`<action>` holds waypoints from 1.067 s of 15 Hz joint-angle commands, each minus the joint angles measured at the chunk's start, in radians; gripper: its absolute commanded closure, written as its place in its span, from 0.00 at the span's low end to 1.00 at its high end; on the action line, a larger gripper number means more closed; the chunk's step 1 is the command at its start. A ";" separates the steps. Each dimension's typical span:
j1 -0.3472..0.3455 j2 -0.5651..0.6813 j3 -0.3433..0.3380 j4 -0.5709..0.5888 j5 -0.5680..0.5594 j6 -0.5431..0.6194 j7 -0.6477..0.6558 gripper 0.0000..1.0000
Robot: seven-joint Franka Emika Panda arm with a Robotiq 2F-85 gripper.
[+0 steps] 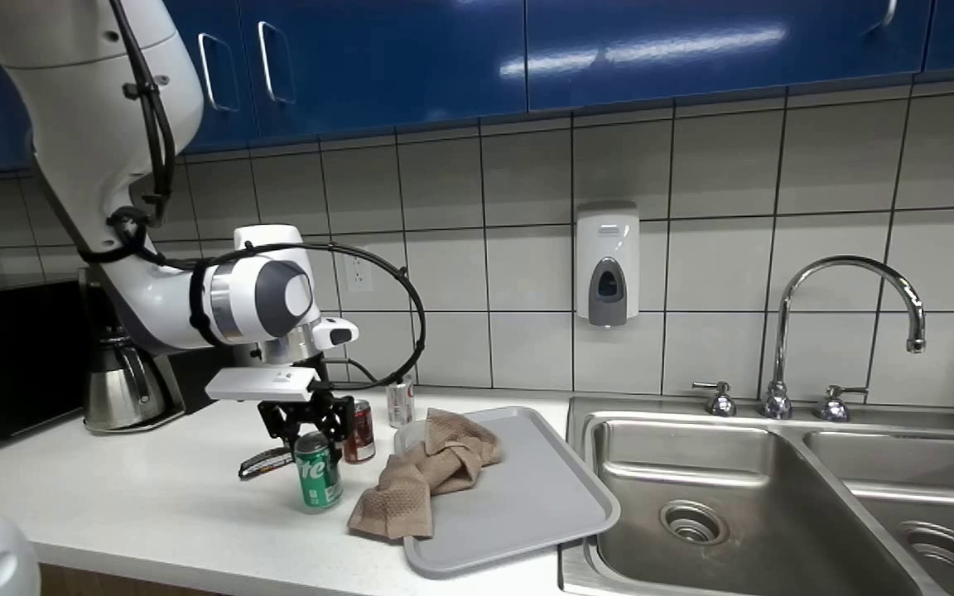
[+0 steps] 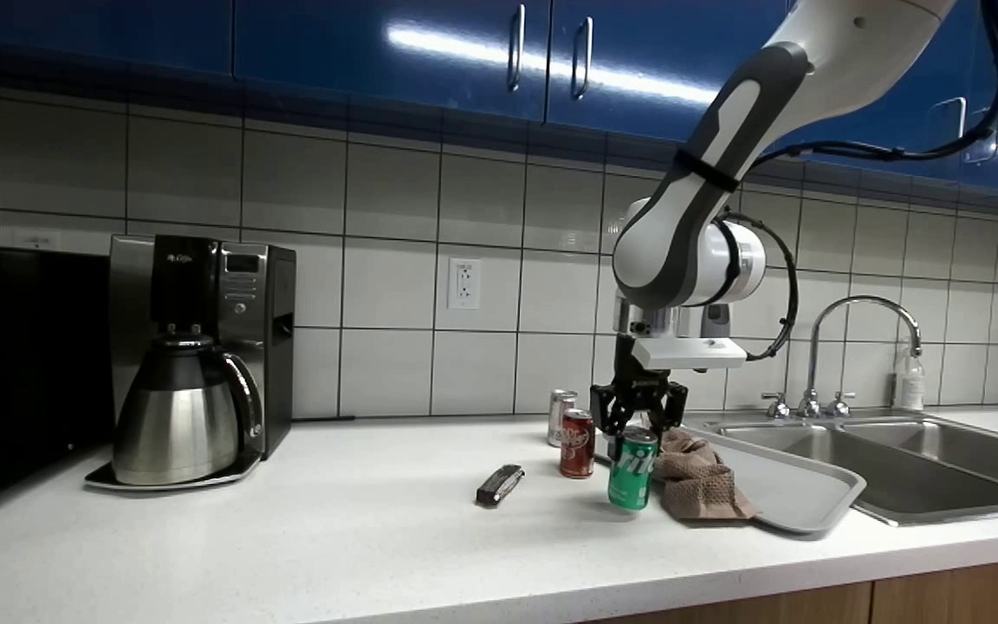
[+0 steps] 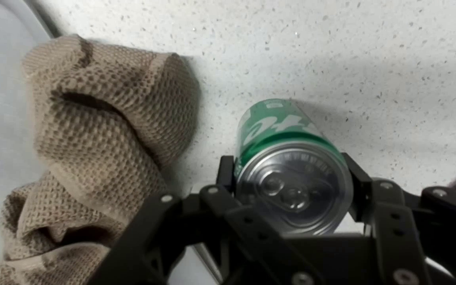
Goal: Move the objects off of the tray
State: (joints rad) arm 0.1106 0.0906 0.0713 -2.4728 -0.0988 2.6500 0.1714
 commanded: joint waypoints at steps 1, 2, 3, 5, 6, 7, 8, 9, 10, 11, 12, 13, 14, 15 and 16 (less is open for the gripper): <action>0.003 -0.018 0.001 -0.008 -0.023 -0.017 0.000 0.61; 0.003 -0.018 0.000 -0.010 -0.026 -0.017 0.001 0.61; 0.003 -0.017 0.000 -0.011 -0.031 -0.019 0.004 0.61; 0.004 -0.016 -0.001 -0.012 -0.040 -0.021 0.010 0.09; 0.004 -0.016 -0.001 -0.012 -0.042 -0.020 0.010 0.03; 0.004 -0.017 -0.001 -0.011 -0.043 -0.020 0.010 0.01; 0.004 -0.019 0.000 -0.014 -0.041 -0.019 0.009 0.00; 0.003 -0.021 0.000 -0.015 -0.039 -0.018 0.008 0.00; 0.003 -0.025 0.000 -0.017 -0.037 -0.017 0.006 0.00; 0.003 -0.031 0.000 -0.019 -0.035 -0.015 0.005 0.00; 0.002 -0.036 0.001 -0.022 -0.032 -0.012 0.003 0.00; 0.002 -0.045 0.003 -0.025 -0.025 -0.011 -0.003 0.00; 0.001 -0.054 0.005 -0.029 -0.016 -0.011 -0.011 0.00; 0.000 -0.068 0.008 -0.037 -0.005 -0.009 -0.019 0.00; -0.001 -0.080 0.010 -0.043 0.005 -0.009 -0.027 0.00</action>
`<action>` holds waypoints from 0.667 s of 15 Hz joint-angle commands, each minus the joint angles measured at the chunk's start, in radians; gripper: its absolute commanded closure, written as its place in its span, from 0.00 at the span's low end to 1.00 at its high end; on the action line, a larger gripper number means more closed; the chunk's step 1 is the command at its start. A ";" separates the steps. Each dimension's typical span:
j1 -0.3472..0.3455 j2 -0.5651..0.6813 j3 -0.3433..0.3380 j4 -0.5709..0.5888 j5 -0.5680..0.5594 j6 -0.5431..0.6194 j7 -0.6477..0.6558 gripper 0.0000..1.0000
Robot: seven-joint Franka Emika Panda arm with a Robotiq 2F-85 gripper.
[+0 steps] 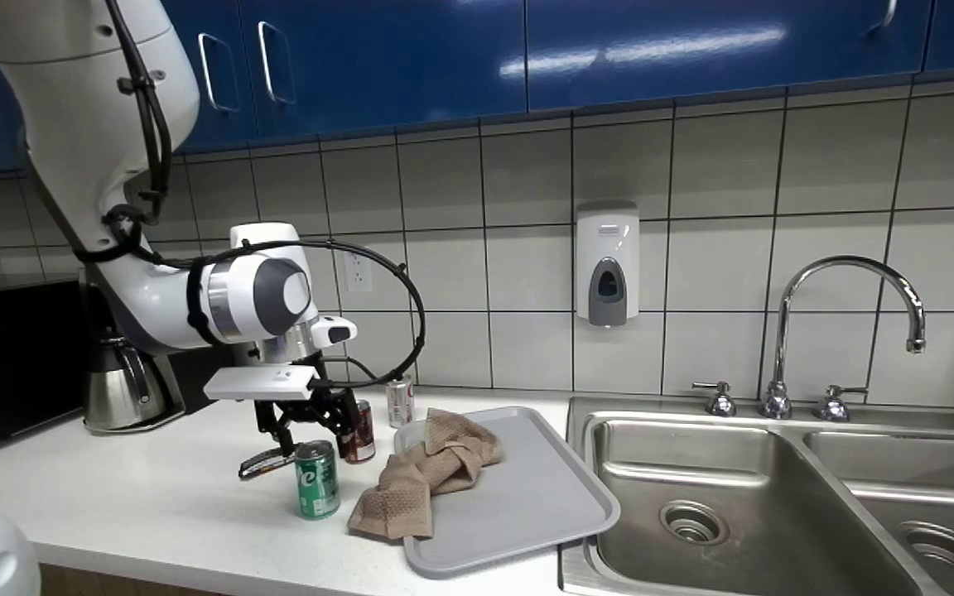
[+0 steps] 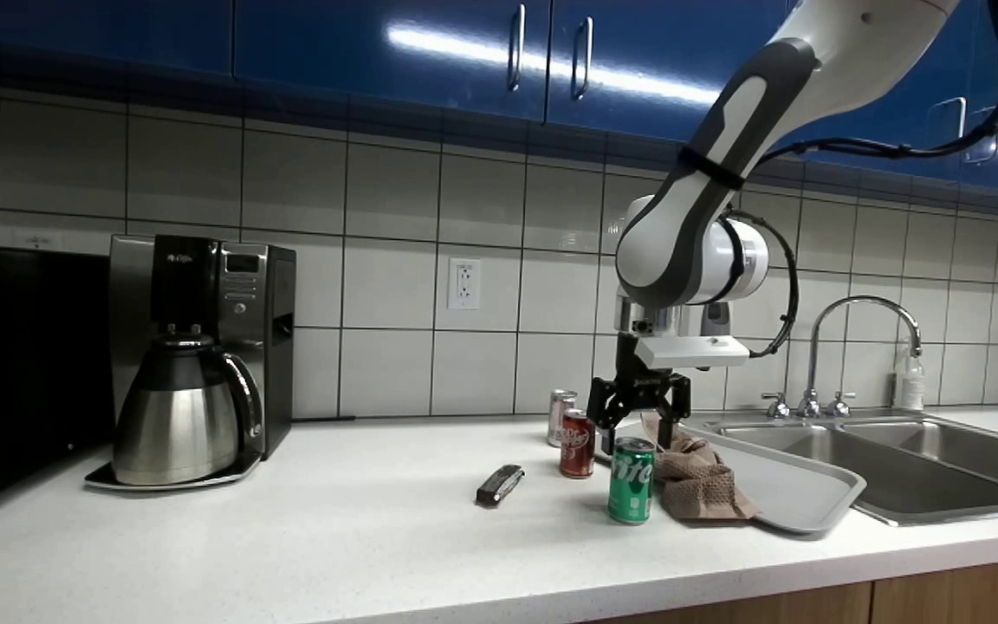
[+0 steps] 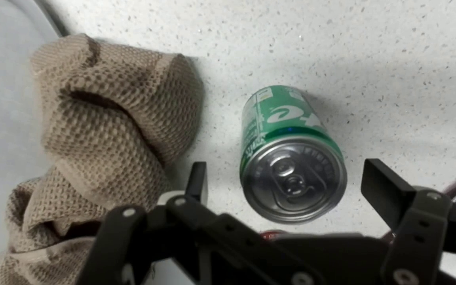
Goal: Move the objects off of the tray
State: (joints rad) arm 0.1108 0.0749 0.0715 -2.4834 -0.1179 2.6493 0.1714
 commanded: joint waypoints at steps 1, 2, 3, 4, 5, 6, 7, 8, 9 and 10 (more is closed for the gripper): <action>-0.001 -0.082 0.012 -0.042 0.031 -0.004 -0.034 0.00; -0.001 -0.098 0.013 -0.050 0.035 -0.003 -0.037 0.00; -0.001 -0.115 0.014 -0.058 0.034 -0.004 -0.037 0.00; 0.000 -0.131 0.015 -0.065 0.015 -0.014 -0.025 0.00; -0.001 -0.150 0.017 -0.076 0.017 -0.012 -0.030 0.00; -0.001 -0.167 0.019 -0.085 0.015 -0.016 -0.028 0.00; -0.001 -0.187 0.022 -0.096 0.013 -0.021 -0.031 0.00; -0.003 -0.202 0.024 -0.102 -0.005 -0.034 -0.020 0.00; -0.003 -0.219 0.027 -0.113 -0.007 -0.034 -0.024 0.00; -0.004 -0.235 0.030 -0.123 -0.013 -0.039 -0.023 0.00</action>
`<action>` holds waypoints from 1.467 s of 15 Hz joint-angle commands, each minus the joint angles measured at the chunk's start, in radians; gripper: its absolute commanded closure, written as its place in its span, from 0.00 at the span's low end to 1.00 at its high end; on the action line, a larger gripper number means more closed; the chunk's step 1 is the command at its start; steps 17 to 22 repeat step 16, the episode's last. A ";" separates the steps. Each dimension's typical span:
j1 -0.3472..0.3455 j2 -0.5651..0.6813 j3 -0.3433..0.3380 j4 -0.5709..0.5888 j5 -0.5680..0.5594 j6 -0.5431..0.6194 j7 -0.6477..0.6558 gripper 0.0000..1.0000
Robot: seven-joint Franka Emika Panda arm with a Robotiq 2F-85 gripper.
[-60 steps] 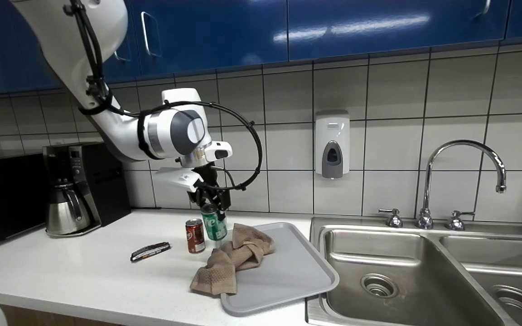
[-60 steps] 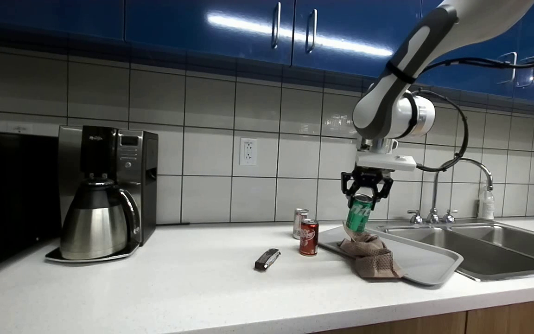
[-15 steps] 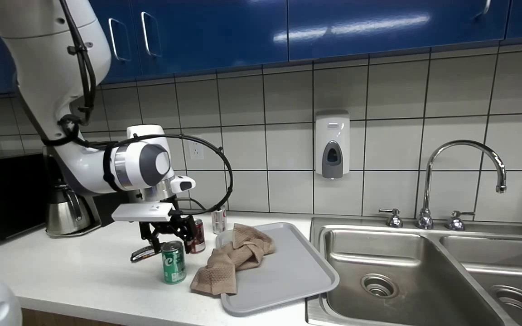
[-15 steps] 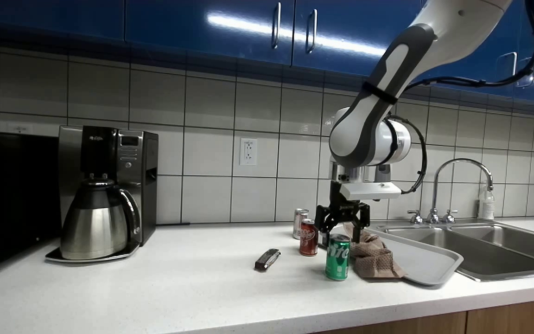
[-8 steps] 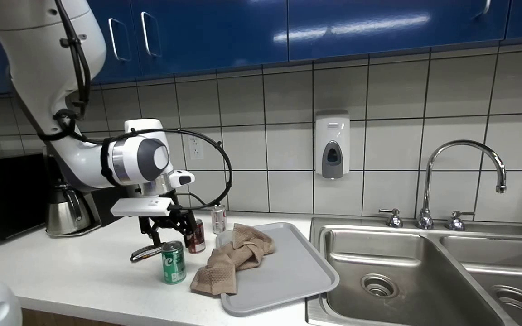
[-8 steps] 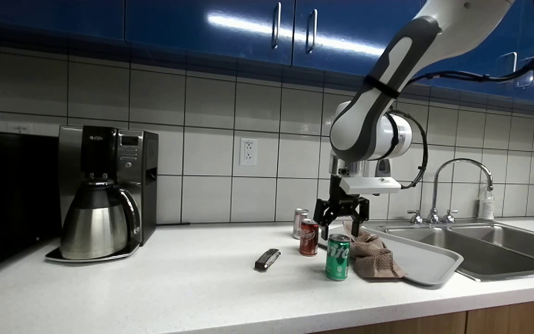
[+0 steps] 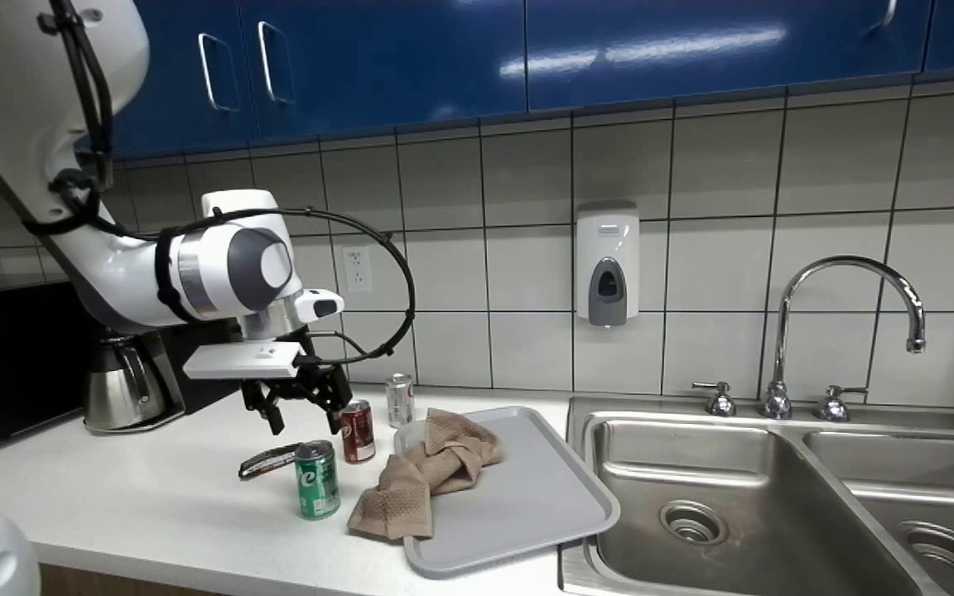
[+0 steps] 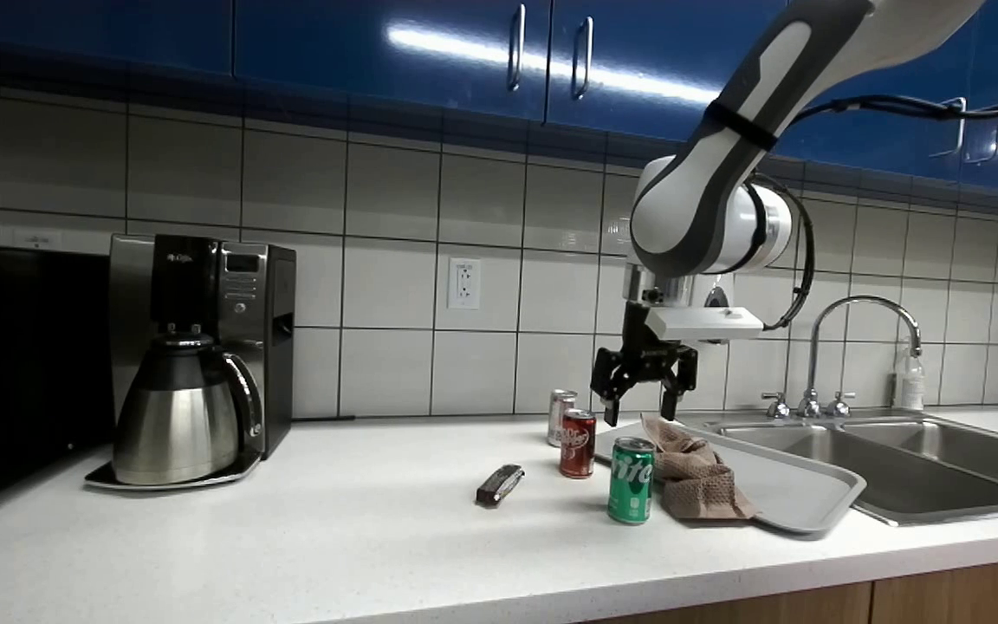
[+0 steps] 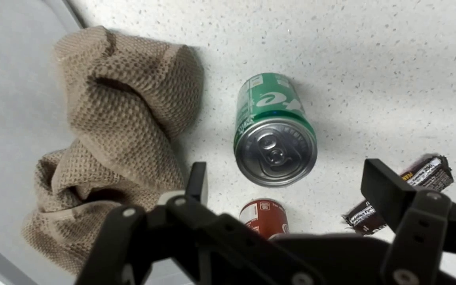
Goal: Move the objects off of the tray
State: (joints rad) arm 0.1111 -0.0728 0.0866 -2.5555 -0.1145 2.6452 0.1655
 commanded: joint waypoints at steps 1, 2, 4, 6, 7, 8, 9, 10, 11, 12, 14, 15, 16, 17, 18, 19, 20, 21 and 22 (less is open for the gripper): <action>-0.004 -0.104 0.017 -0.062 -0.014 -0.038 -0.023 0.00; -0.004 -0.120 0.021 -0.072 -0.015 -0.041 -0.023 0.00; -0.001 -0.153 0.025 -0.095 -0.002 -0.048 -0.042 0.00; 0.002 -0.186 0.026 -0.118 0.008 -0.054 -0.061 0.00; 0.004 -0.203 0.027 -0.130 0.011 -0.059 -0.069 0.00; 0.004 -0.219 0.028 -0.142 0.010 -0.062 -0.074 0.00; 0.002 -0.234 0.029 -0.153 0.007 -0.065 -0.075 0.00; 0.001 -0.248 0.030 -0.163 0.005 -0.067 -0.076 0.00; 0.004 -0.261 0.028 -0.174 0.011 -0.069 -0.084 0.00; -0.009 -0.189 0.032 -0.130 0.004 -0.040 -0.058 0.00; -0.009 -0.195 0.032 -0.135 0.004 -0.040 -0.059 0.00; -0.009 -0.193 0.032 -0.135 0.004 -0.039 -0.059 0.00; -0.009 -0.188 0.031 -0.134 0.004 -0.039 -0.059 0.00; -0.009 -0.188 0.031 -0.134 0.004 -0.039 -0.059 0.00; -0.009 -0.188 0.031 -0.134 0.004 -0.039 -0.059 0.00; -0.009 -0.188 0.031 -0.134 0.004 -0.039 -0.059 0.00; -0.009 -0.188 0.031 -0.134 0.004 -0.039 -0.059 0.00; -0.009 -0.188 0.031 -0.134 0.004 -0.039 -0.059 0.00; -0.009 -0.188 0.031 -0.134 0.004 -0.039 -0.059 0.00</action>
